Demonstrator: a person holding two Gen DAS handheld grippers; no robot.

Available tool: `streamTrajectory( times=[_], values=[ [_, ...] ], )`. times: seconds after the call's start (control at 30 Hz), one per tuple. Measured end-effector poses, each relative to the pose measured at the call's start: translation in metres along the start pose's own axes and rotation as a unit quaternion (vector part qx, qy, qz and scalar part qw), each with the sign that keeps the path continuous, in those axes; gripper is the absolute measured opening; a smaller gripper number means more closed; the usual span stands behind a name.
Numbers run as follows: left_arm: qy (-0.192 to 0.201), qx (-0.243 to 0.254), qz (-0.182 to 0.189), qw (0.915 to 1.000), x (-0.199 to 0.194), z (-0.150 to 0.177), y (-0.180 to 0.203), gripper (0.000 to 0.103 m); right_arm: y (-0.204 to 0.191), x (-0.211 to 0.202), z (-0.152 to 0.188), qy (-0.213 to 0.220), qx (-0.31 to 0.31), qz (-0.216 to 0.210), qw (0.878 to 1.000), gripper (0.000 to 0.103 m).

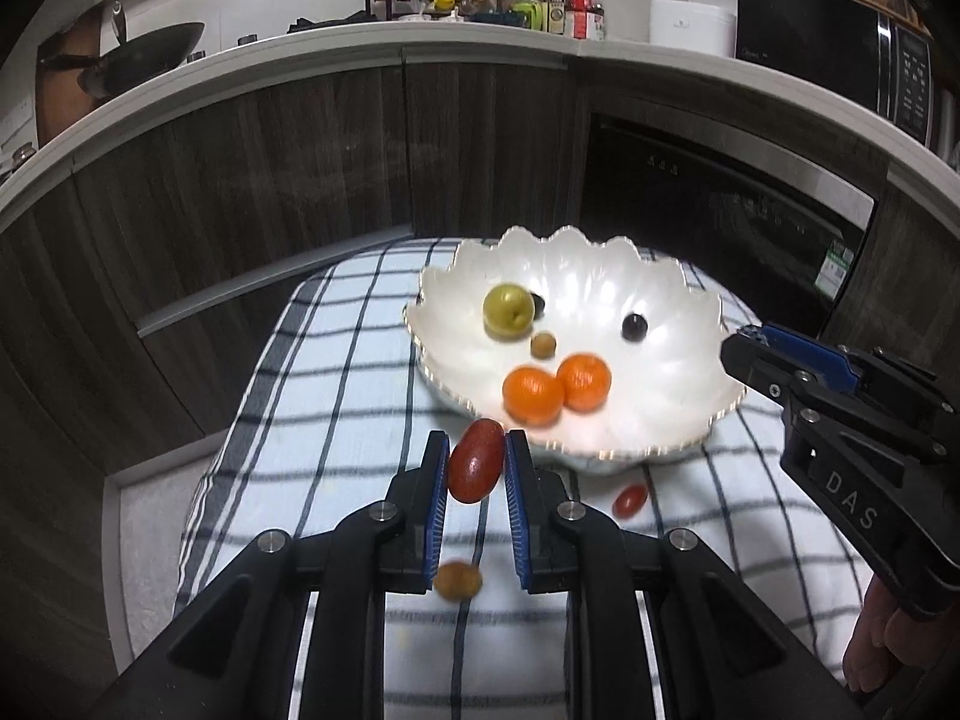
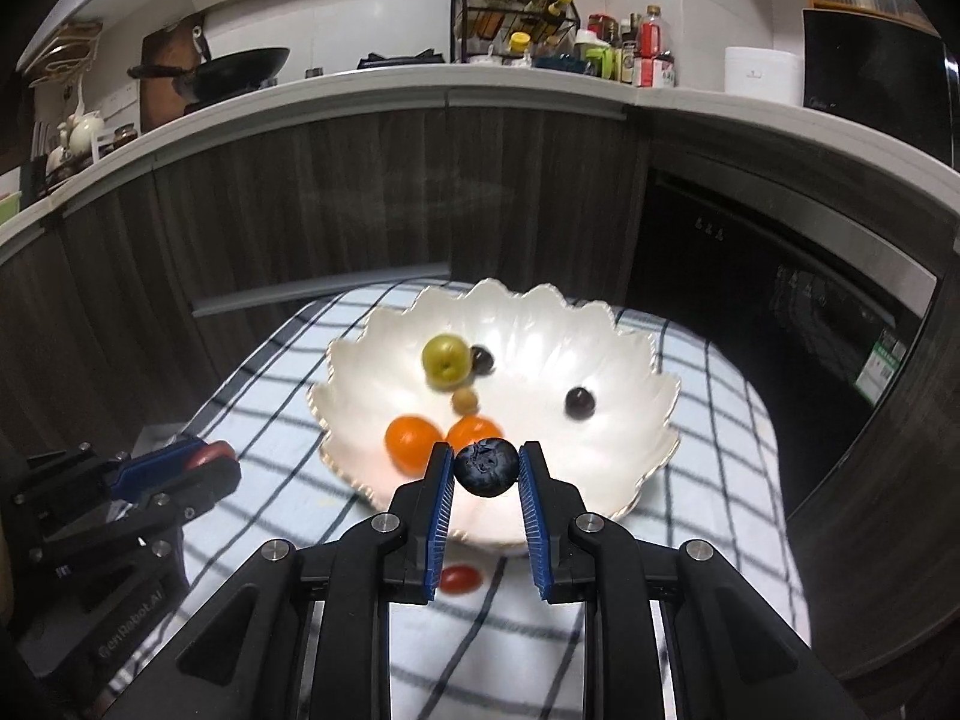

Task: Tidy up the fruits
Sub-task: 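Lift the blueberry and red grape tomato and carry them over the bowl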

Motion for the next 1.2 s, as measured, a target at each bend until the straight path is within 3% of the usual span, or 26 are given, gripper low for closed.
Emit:
streamTrajectory(
  times=[0.47,1.2],
  values=[
    [0.010,0.003,0.000,0.9999,0.015,-0.041,0.014,0.020,0.033,0.001,-0.032,0.021,0.019,0.024,0.999,0.024],
    [0.002,0.012,0.002,0.9999,0.064,-0.077,0.029,0.020,0.066,0.037,-0.049,0.004,0.036,0.036,0.999,0.024]
  ],
)
Point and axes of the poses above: each gripper's, at about its wrist camera, not at the fingertips, and x roughly the way its jaws point, y to its right, z to its underside, the point moved 7 cm from there along x, roughly the way its jaws point, and after that the axes turned 15 degrees about -z, right-handed, at the moved point
